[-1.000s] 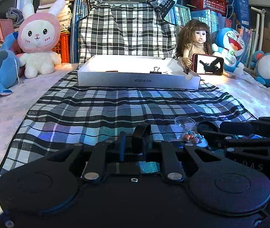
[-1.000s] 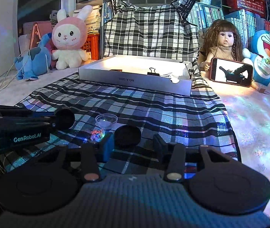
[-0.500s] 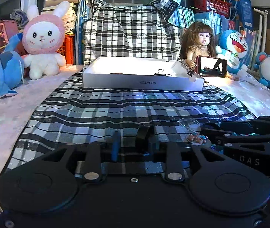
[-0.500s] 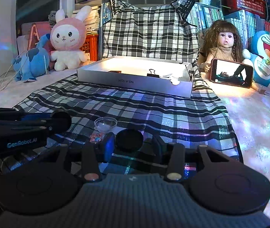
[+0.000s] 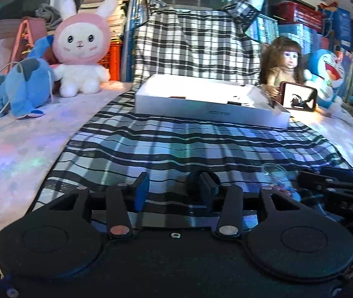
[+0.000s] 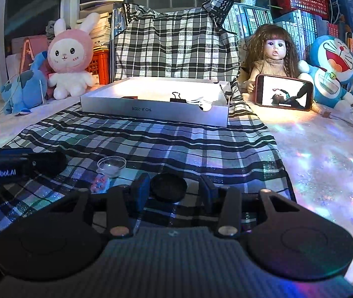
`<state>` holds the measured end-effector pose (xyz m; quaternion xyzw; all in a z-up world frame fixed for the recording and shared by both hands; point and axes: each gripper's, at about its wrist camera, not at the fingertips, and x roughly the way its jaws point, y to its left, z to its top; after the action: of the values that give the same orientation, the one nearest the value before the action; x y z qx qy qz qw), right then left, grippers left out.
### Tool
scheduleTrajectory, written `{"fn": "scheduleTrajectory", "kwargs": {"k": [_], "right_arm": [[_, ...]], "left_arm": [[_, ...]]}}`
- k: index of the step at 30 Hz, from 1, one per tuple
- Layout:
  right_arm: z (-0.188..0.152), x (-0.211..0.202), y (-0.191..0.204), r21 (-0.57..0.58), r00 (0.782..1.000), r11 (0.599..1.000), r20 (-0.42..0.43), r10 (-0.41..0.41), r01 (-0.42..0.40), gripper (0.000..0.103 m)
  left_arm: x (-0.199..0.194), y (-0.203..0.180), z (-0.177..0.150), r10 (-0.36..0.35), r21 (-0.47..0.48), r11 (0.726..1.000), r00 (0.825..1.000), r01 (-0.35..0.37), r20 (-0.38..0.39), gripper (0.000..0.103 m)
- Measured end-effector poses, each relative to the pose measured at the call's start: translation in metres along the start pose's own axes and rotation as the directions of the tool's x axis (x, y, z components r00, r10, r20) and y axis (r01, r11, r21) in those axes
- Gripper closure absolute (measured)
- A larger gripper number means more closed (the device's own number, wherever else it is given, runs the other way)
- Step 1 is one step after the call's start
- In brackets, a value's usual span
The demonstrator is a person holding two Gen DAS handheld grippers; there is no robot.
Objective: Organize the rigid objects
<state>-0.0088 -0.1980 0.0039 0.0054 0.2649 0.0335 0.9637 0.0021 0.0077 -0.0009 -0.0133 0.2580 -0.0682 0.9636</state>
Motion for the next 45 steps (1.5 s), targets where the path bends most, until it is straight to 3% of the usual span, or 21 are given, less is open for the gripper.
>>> {"fn": "scheduleTrajectory", "kwargs": {"k": [2,4,11,20,25,31,45], "right_arm": [[-0.001,0.0,0.0,-0.006,1.0,1.0,-0.001,0.009,-0.009,0.05],[-0.002,0.0,0.002,-0.019,1.0,1.0,0.0,0.011,-0.011,0.042],[-0.005,0.0,0.006,-0.034,1.0,0.999,0.016,-0.02,0.021,0.035],[-0.007,0.001,0.006,-0.029,0.999,0.999,0.016,-0.031,0.031,0.035],[-0.006,0.0,0.007,-0.017,1.0,1.0,0.013,-0.014,0.014,0.051],[-0.006,-0.001,0.011,-0.024,1.0,1.0,0.015,0.005,-0.004,0.065],[0.008,0.0,0.004,0.0,1.0,1.0,0.027,0.007,-0.007,0.066]], "left_arm": [[0.0,0.002,0.0,0.001,-0.006,1.0,1.0,-0.001,0.002,0.059],[-0.003,0.0,-0.001,-0.013,0.002,1.0,1.0,0.013,0.008,0.057],[-0.006,-0.017,-0.005,-0.05,0.074,0.996,0.998,0.048,0.023,0.053],[0.004,-0.02,-0.007,-0.063,0.076,0.995,0.998,0.063,-0.003,0.054],[0.006,-0.02,-0.008,-0.061,0.076,0.995,0.998,0.061,-0.002,0.072],[0.007,-0.02,-0.006,-0.065,0.058,0.996,0.998,0.065,-0.001,0.072],[0.013,-0.019,0.014,-0.059,0.048,0.997,0.998,0.059,0.0,0.072]]}}
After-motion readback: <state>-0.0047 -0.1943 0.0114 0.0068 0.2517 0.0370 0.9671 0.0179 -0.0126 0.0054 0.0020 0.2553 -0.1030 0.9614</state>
